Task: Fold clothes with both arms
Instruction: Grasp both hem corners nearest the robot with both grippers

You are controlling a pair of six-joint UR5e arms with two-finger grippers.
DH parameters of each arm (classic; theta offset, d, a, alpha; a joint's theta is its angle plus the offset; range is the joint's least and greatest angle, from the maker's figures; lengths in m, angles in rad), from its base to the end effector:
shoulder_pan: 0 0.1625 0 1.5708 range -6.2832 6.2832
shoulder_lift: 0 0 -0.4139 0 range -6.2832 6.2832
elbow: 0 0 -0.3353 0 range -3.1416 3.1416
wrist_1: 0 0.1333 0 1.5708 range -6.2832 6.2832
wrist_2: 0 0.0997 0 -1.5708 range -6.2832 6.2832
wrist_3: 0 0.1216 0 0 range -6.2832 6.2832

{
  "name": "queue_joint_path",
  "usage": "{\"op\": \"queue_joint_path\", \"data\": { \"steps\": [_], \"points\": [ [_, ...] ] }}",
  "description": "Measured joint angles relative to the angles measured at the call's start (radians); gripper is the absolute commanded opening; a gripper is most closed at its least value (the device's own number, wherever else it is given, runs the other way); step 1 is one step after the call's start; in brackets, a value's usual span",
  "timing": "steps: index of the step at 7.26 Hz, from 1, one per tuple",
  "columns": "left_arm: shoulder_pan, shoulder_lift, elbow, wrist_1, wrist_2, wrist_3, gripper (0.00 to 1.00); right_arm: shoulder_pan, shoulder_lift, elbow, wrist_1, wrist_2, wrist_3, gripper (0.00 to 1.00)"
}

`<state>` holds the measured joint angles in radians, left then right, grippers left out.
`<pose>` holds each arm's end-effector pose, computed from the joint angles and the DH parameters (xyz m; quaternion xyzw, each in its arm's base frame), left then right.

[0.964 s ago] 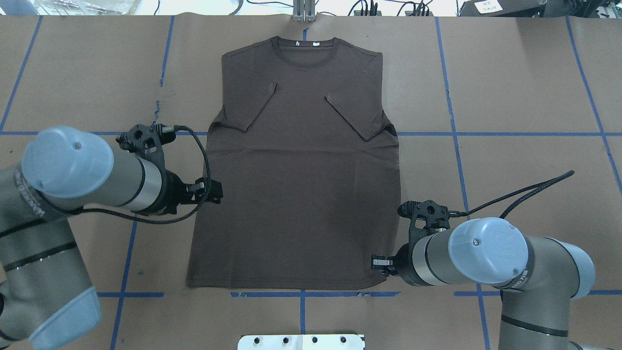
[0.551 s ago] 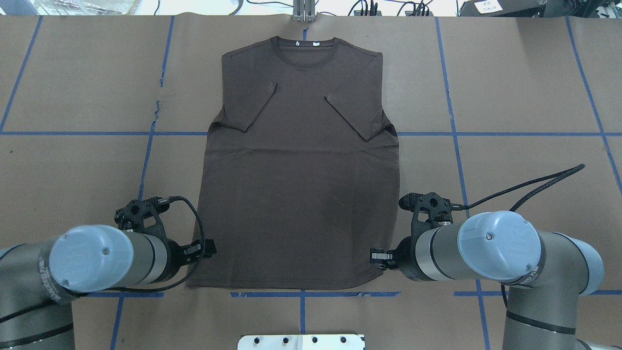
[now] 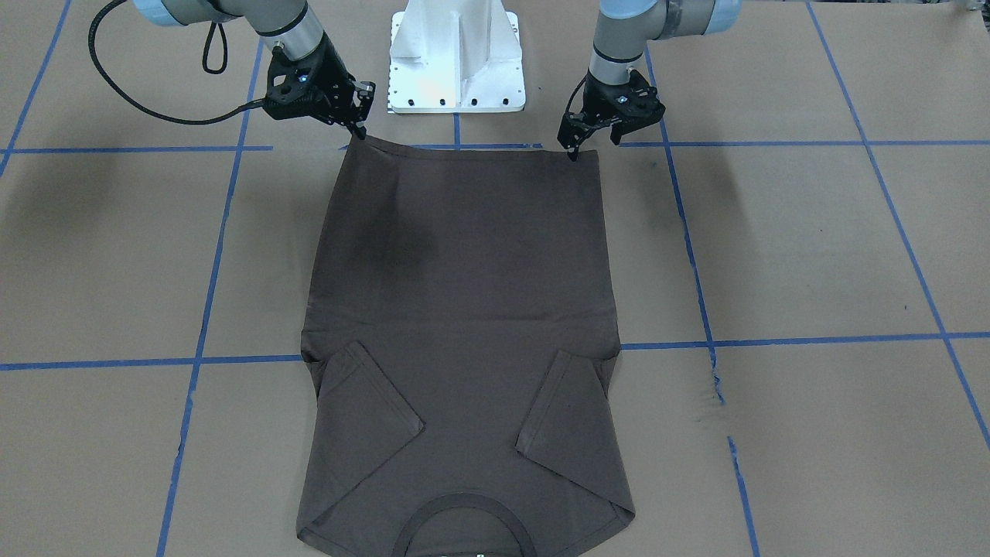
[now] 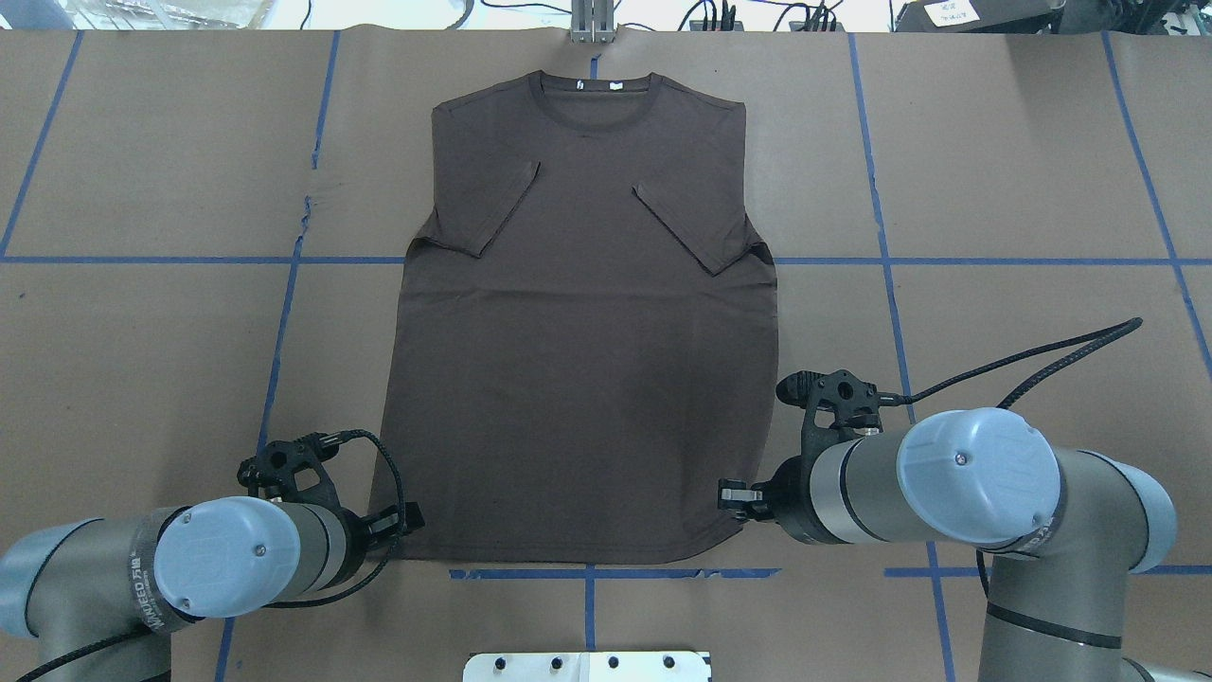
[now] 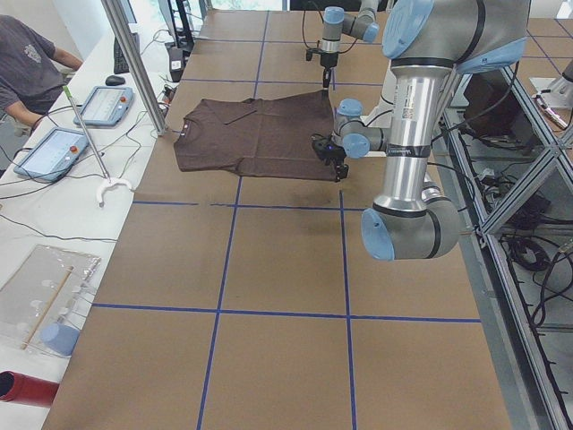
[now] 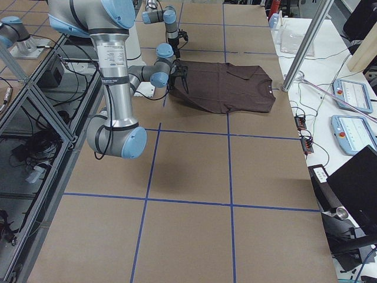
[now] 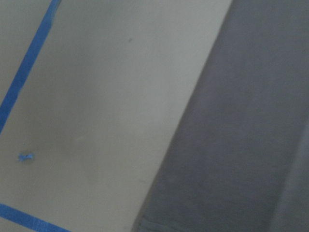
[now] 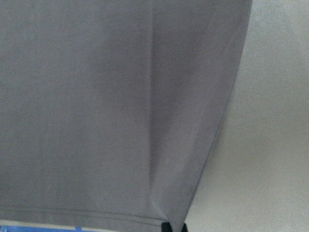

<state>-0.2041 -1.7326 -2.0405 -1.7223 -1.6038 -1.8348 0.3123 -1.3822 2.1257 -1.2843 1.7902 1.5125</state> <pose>0.4573 -0.2267 0.3889 -0.0267 0.3809 -0.2082 0.9005 -0.4216 -0.2484 0.3177 -0.0034 -0.4987 0.0561 0.8649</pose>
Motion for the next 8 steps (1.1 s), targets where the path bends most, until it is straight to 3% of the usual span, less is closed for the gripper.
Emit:
{"op": "queue_joint_path", "data": {
  "steps": [4,5,6,7,8],
  "points": [
    [0.003,-0.009,0.026,0.0,0.001,-0.004,0.96,0.002,0.001,-0.004,0.0,0.0,0.0,0.0],
    [0.003,-0.013,0.032,0.0,0.001,-0.005,0.86,0.002,0.0,-0.005,0.0,0.001,0.0,0.0],
    [0.003,-0.019,0.039,0.0,0.001,-0.006,0.69,0.002,0.0,-0.005,0.0,0.001,0.0,0.0],
    [0.003,-0.024,0.042,0.0,0.001,-0.007,0.42,0.003,0.0,-0.005,0.0,0.002,0.0,0.0],
    [0.003,-0.03,0.043,0.0,0.001,-0.009,0.26,0.004,0.0,-0.004,0.0,0.003,0.0,0.0]
  ]
}}
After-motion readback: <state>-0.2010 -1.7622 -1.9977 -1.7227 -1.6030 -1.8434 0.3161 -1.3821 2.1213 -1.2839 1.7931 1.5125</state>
